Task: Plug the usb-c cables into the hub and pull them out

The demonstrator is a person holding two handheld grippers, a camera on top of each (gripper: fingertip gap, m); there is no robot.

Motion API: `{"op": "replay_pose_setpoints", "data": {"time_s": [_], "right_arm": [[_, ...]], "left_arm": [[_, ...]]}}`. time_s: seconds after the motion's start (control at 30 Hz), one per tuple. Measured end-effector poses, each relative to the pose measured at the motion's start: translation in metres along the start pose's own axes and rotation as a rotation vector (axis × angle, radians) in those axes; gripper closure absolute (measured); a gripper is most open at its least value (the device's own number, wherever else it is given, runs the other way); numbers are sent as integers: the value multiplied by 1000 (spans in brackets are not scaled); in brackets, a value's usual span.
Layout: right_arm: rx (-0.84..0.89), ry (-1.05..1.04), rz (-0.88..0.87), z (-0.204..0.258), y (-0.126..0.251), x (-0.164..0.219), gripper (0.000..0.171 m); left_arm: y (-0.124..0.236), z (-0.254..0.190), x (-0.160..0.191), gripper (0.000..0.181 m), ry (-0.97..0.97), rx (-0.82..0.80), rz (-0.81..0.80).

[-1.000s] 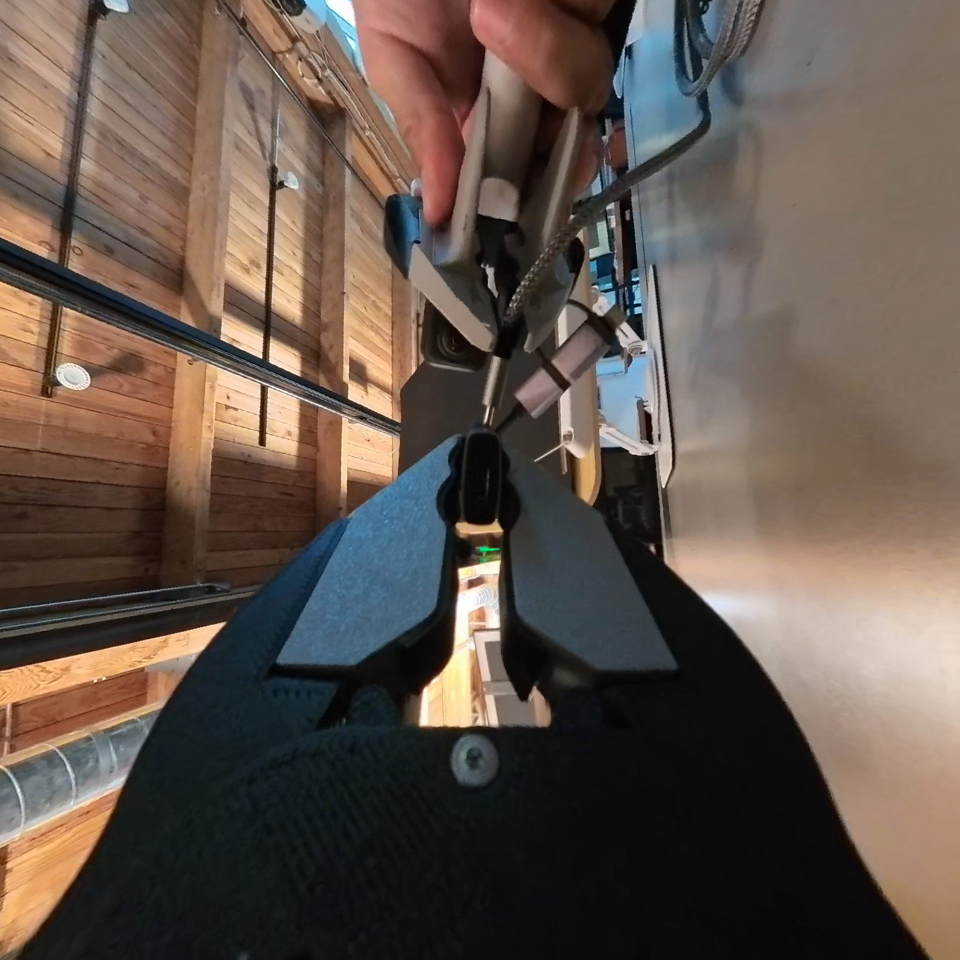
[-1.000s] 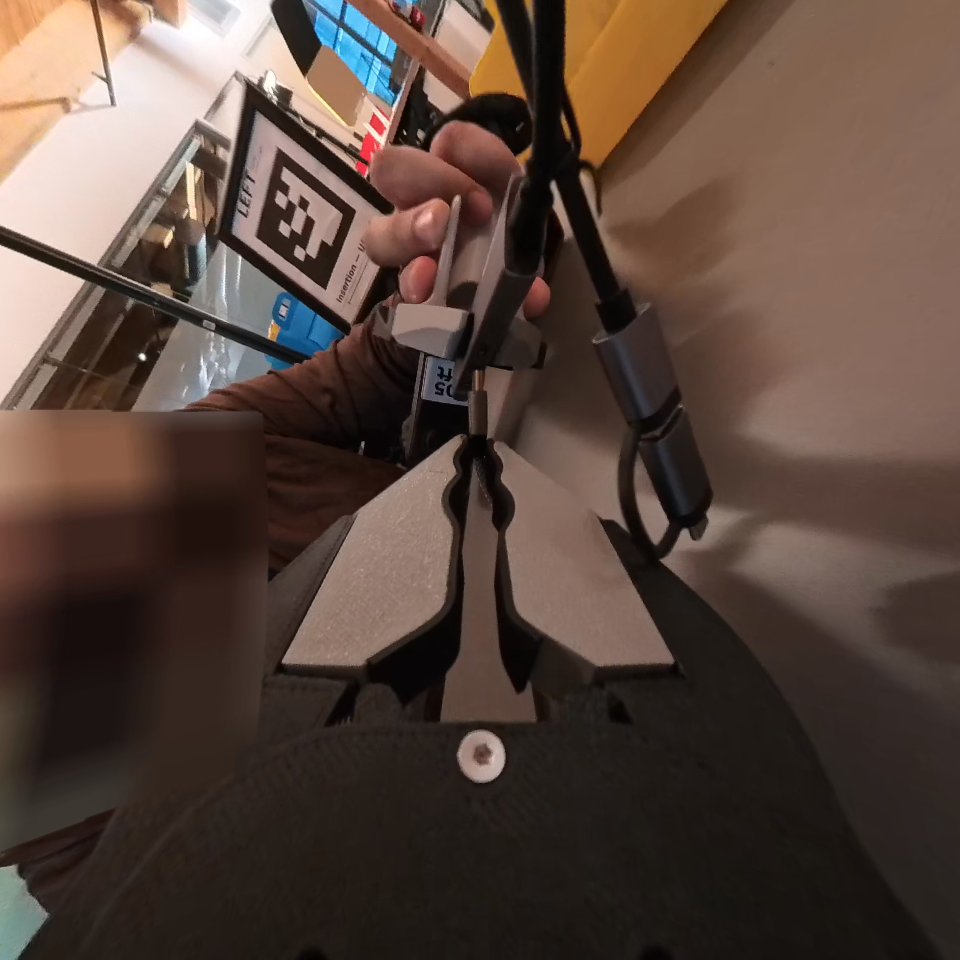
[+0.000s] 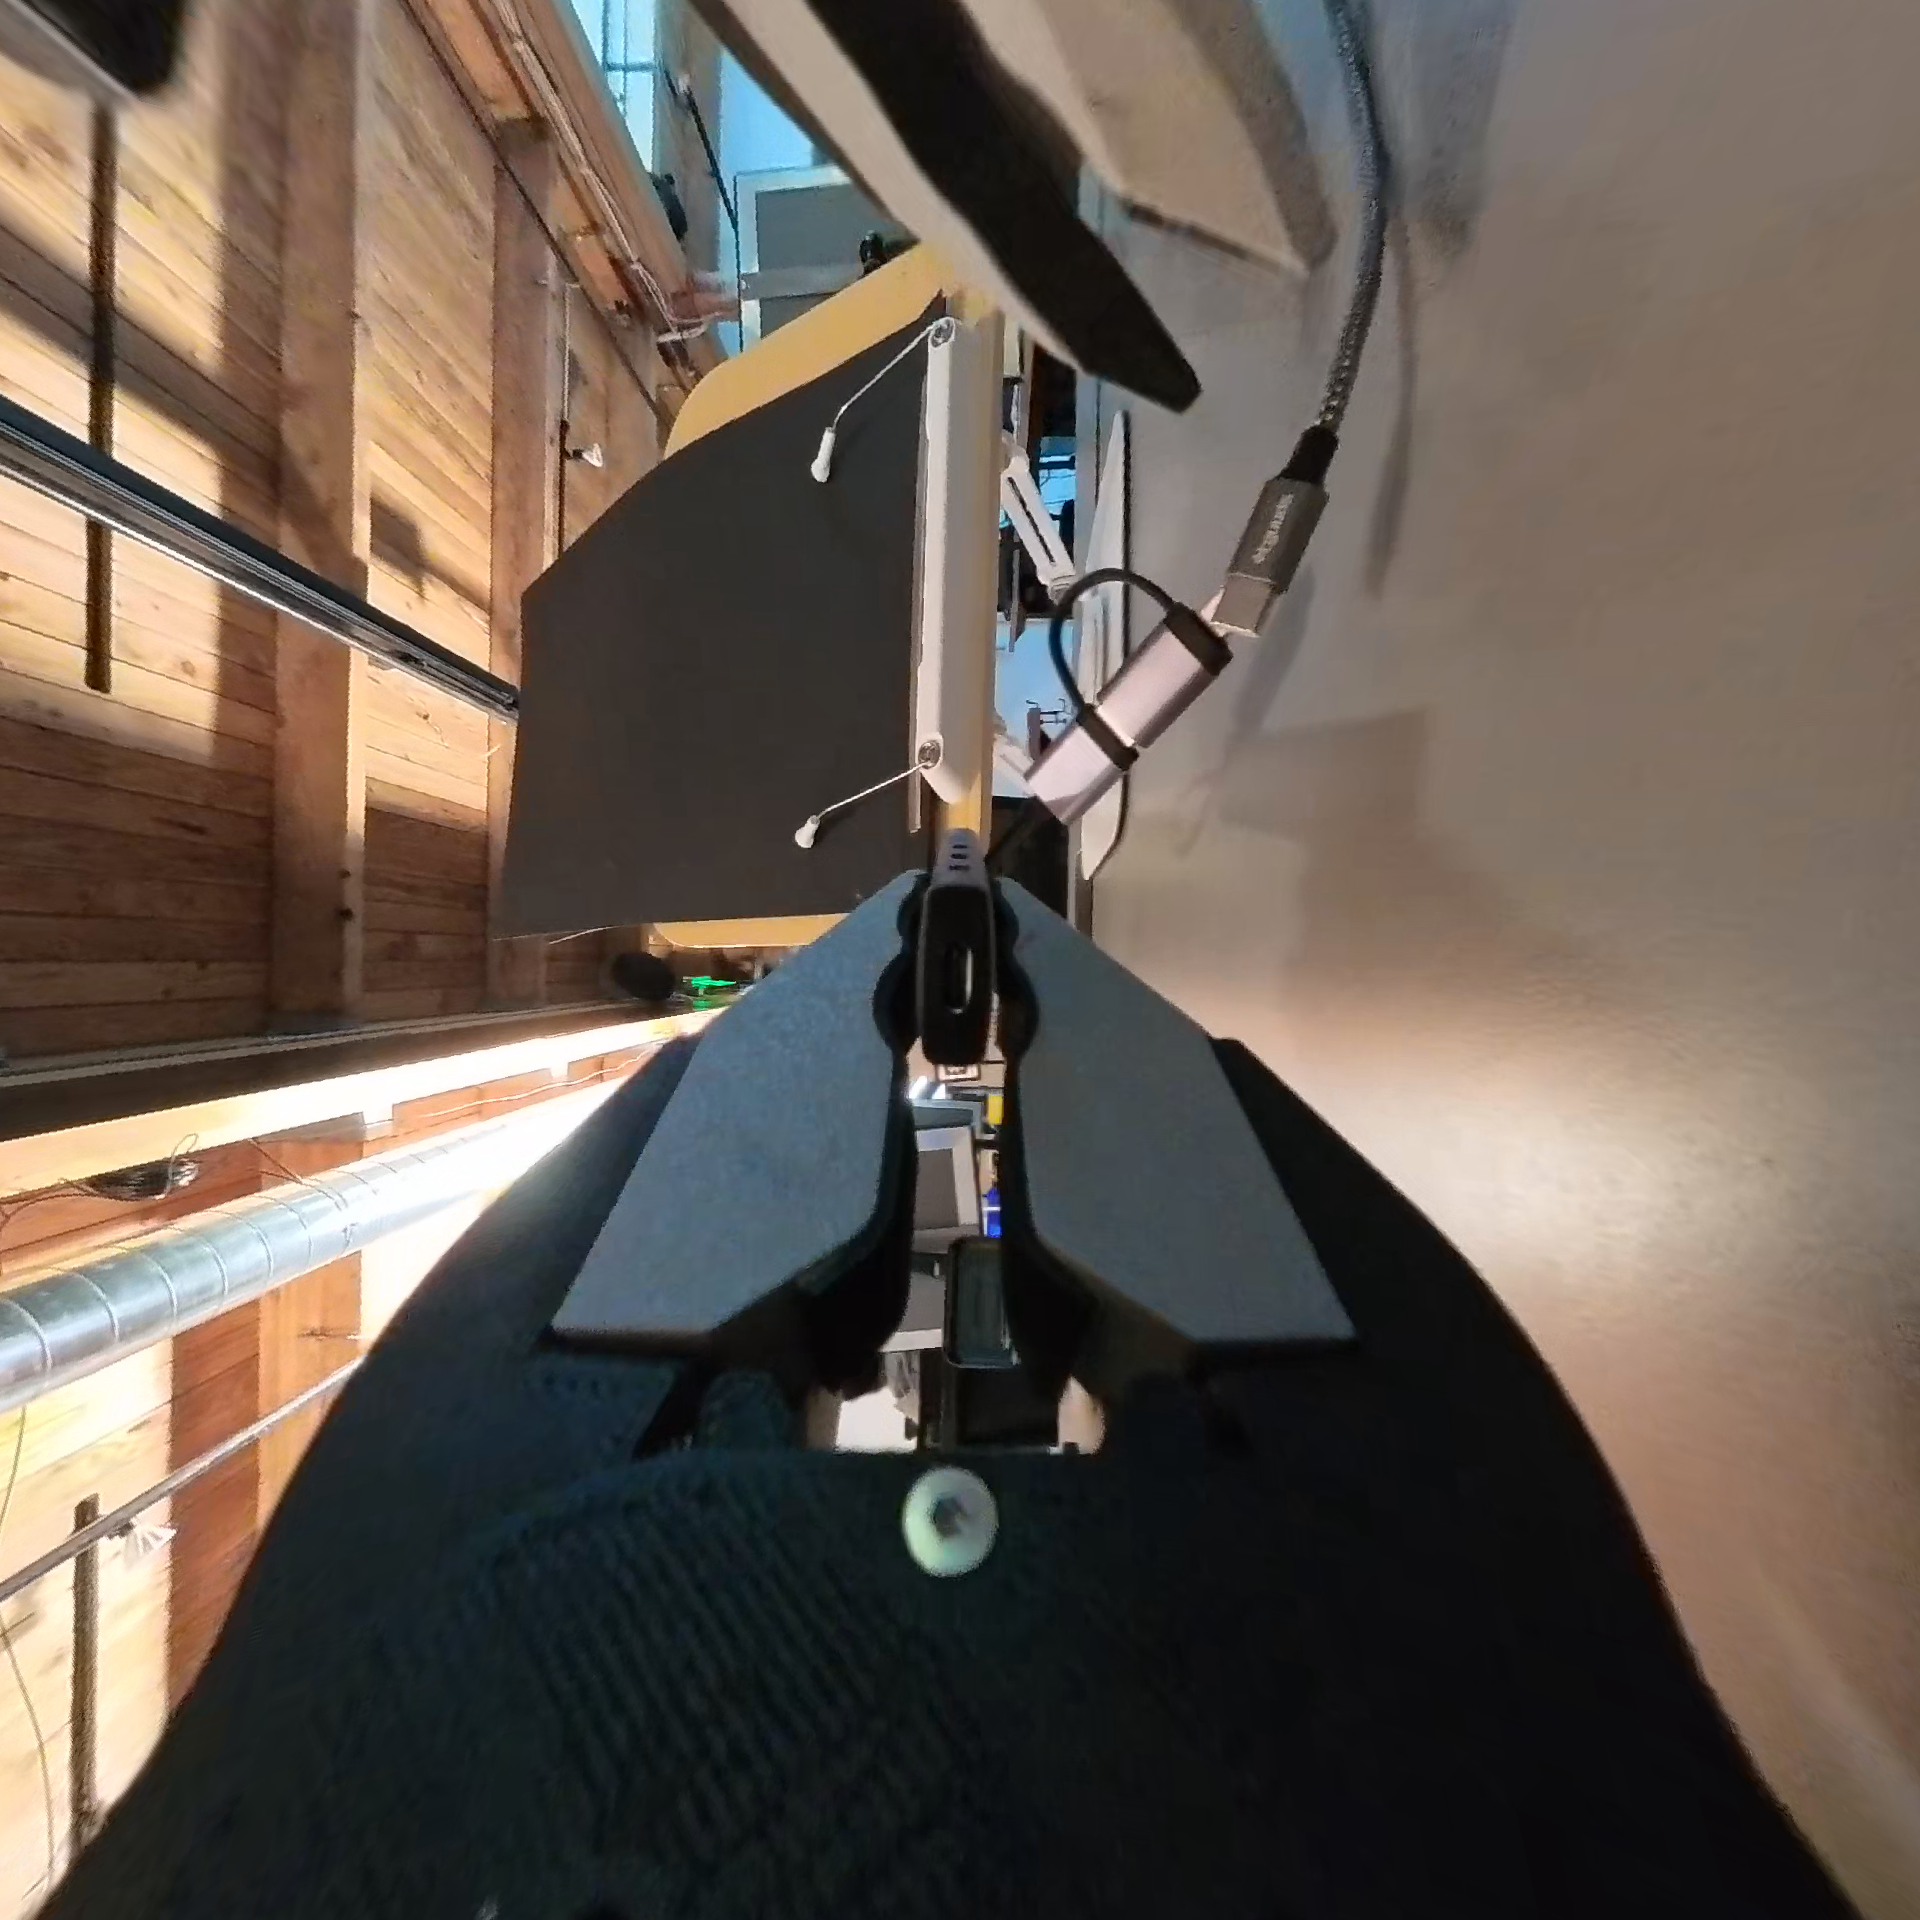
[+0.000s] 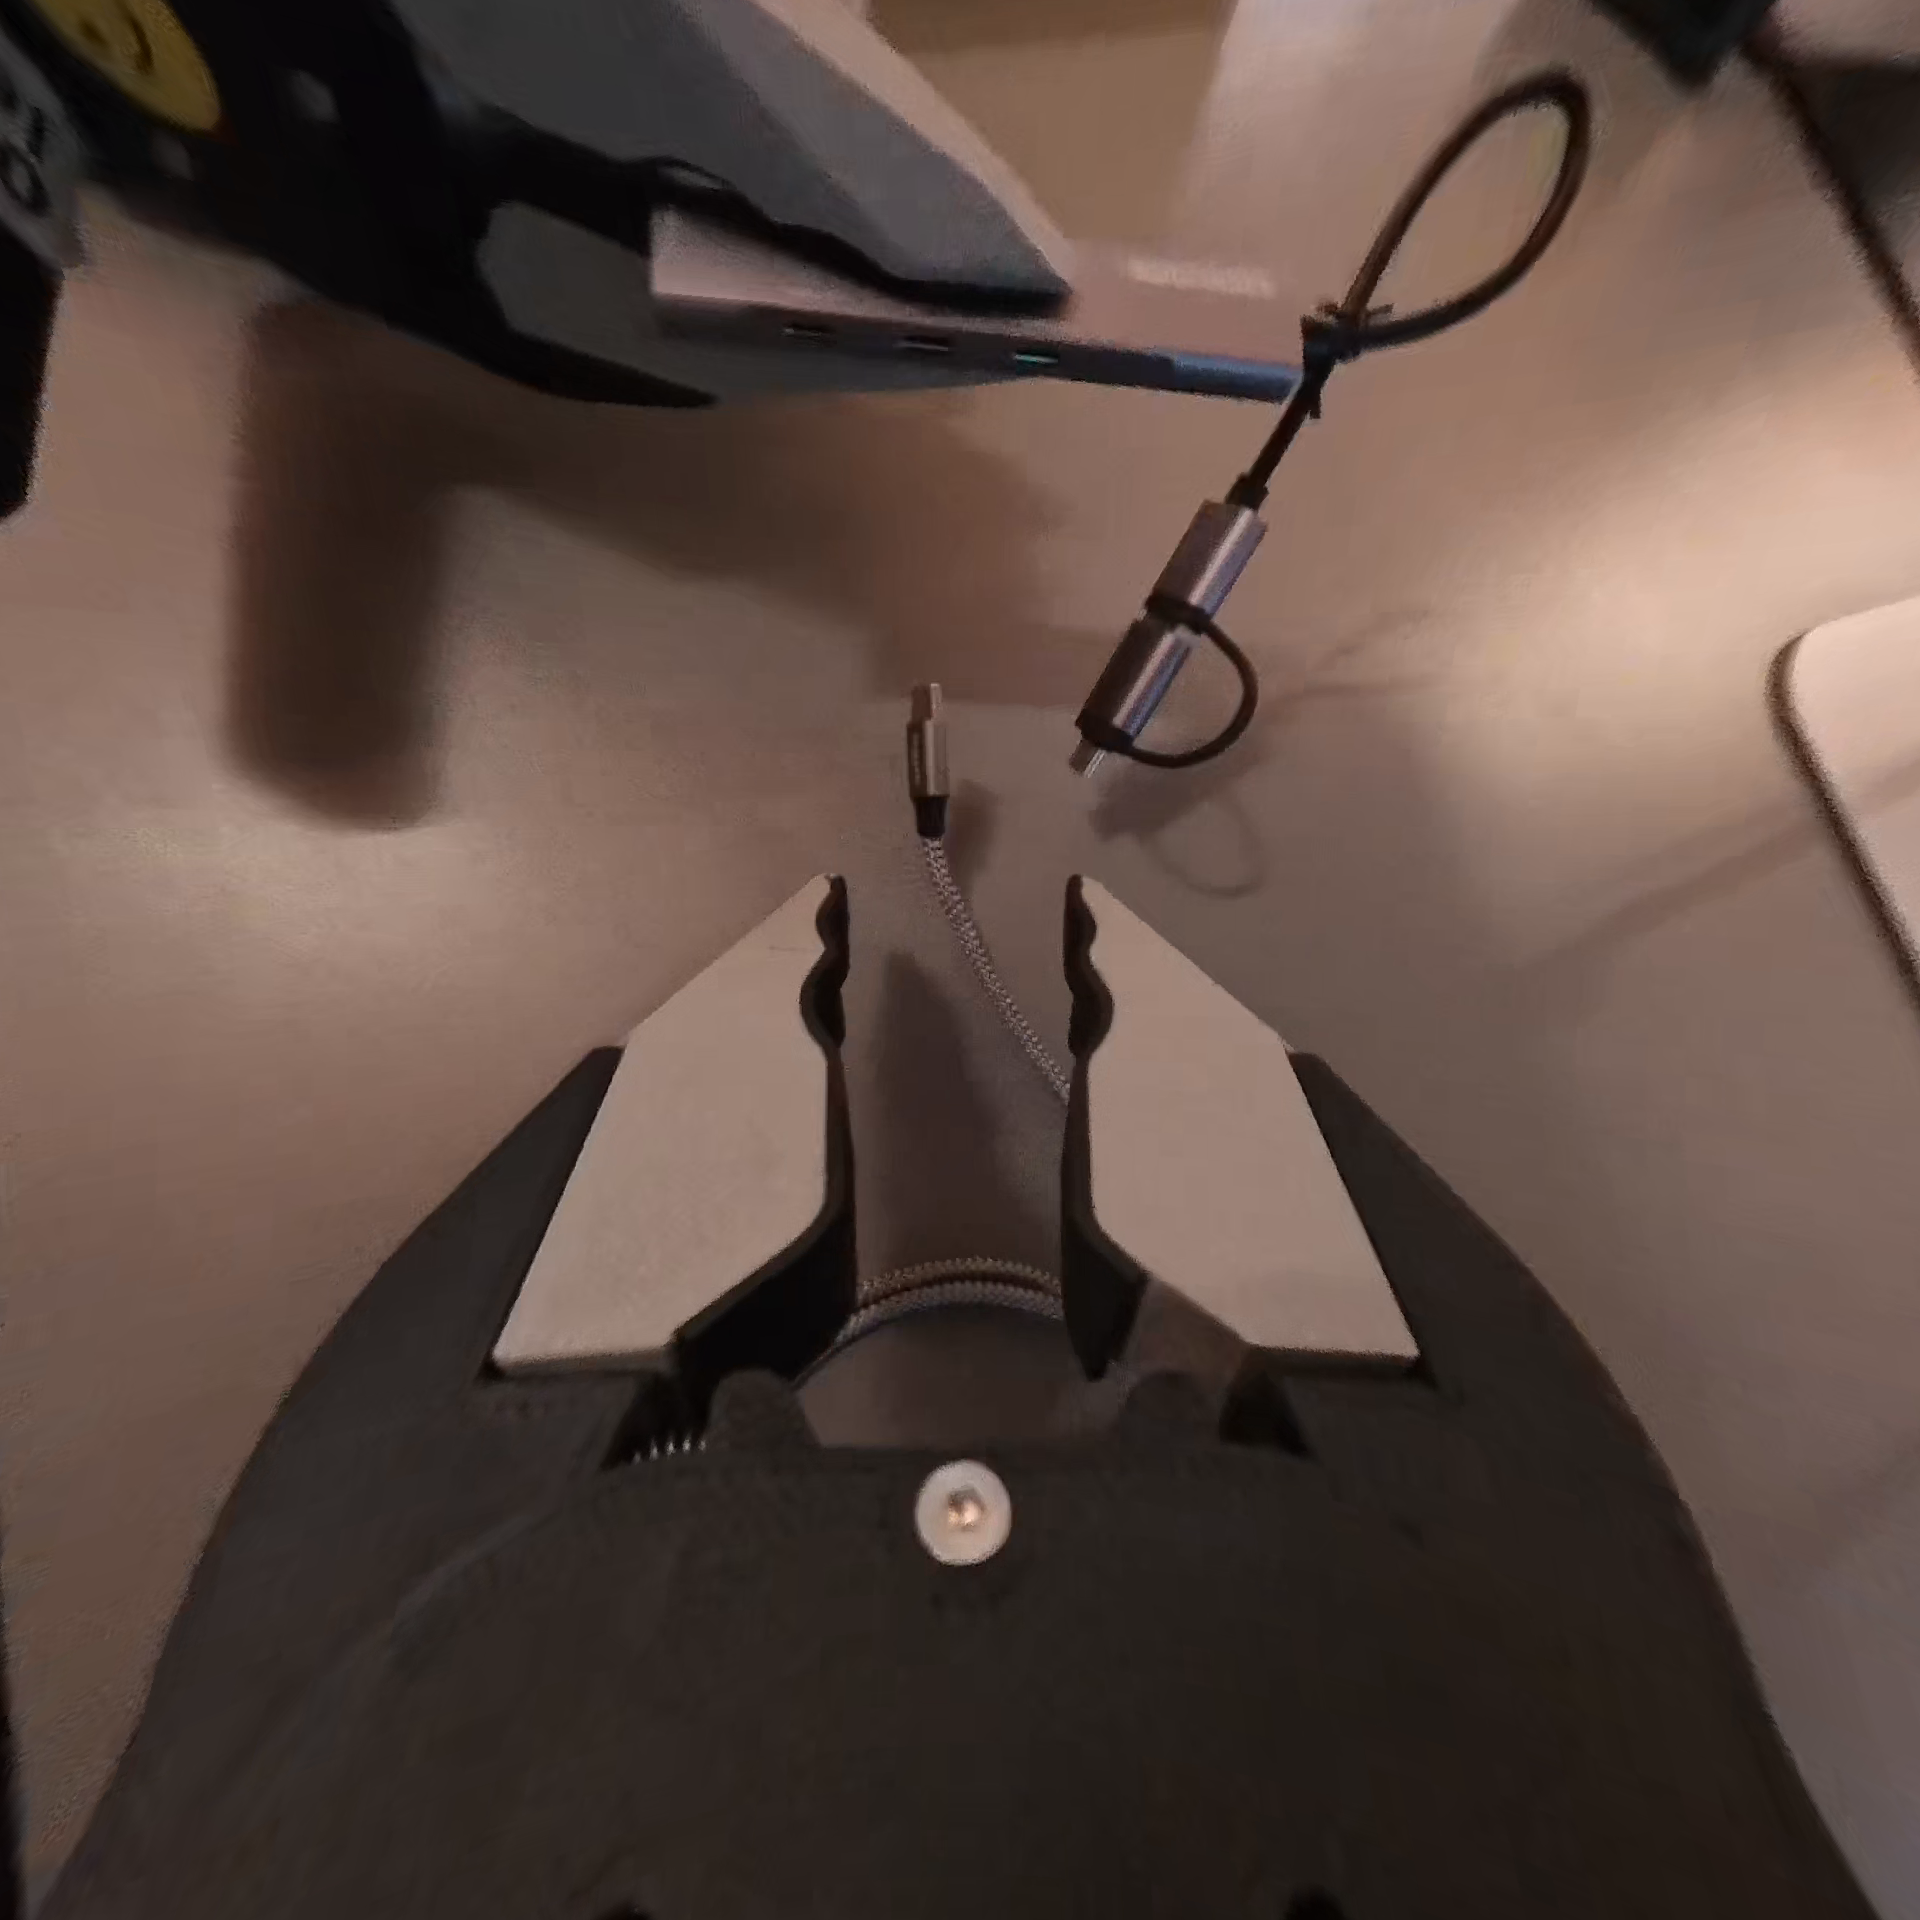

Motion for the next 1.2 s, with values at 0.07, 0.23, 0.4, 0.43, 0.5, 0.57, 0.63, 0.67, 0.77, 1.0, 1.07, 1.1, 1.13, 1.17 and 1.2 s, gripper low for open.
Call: {"op": "replay_pose_setpoints", "data": {"time_s": [0.07, 0.23, 0.4, 0.43, 0.5, 0.57, 0.63, 0.67, 0.77, 1.0, 1.07, 1.1, 1.13, 1.17, 1.2], "right_arm": [[81, 92, -19, 5, 0, 1, 133], [220, 251, -25, 13, -10, -2, 139], [376, 349, -31, 15, -17, -8, 139], [422, 370, -23, 14, -18, -8, 140], [501, 412, -22, 14, -17, -7, 141], [560, 434, -31, 16, -15, -8, 143], [595, 468, -40, 20, -13, -7, 145], [604, 488, -39, 22, -14, -6, 147], [630, 520, 3, 20, -20, 1, 151], [611, 498, 9, 17, -26, 0, 159], [627, 523, 15, 16, -27, 0, 162], [631, 532, 17, 17, -27, 1, 165], [631, 538, 17, 17, -27, 1, 167], [631, 544, 16, 18, -27, 1, 168], [632, 547, 13, 18, -27, 1, 168]], "left_arm": [[0, -1, -1, 174, 3, 8, -4], [-1, -3, -2, 174, -10, 13, -4], [-1, -3, 0, 174, -6, 14, 3], [-1, -2, 0, 174, -2, 14, 4], [-1, -2, 1, 174, 3, 13, 7], [-1, -2, 1, 174, 1, 12, 7], [-1, -2, 1, 174, -4, 13, 6], [-1, -2, 1, 174, -6, 12, 6], [-2, -3, 0, 174, -12, 15, 6], [0, -2, -2, 174, -15, 10, -4], [-1, -2, -2, 174, -10, 13, -3], [-1, -3, -1, 174, -9, 19, -2], [-1, -4, -1, 174, -12, 24, 2], [-2, -4, 0, 174, -17, 25, 4], [-2, -4, -1, 174, -19, 26, 3]]}}
Point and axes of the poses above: each gripper's, where its closed fingertips meet, y back along the fingers, x out of its underside, z = x × y across the jaws, the point moved 4 cm from there along y, back along the fingers, and after that the axes turned 12 degrees about -y, right-handed, at the moved point
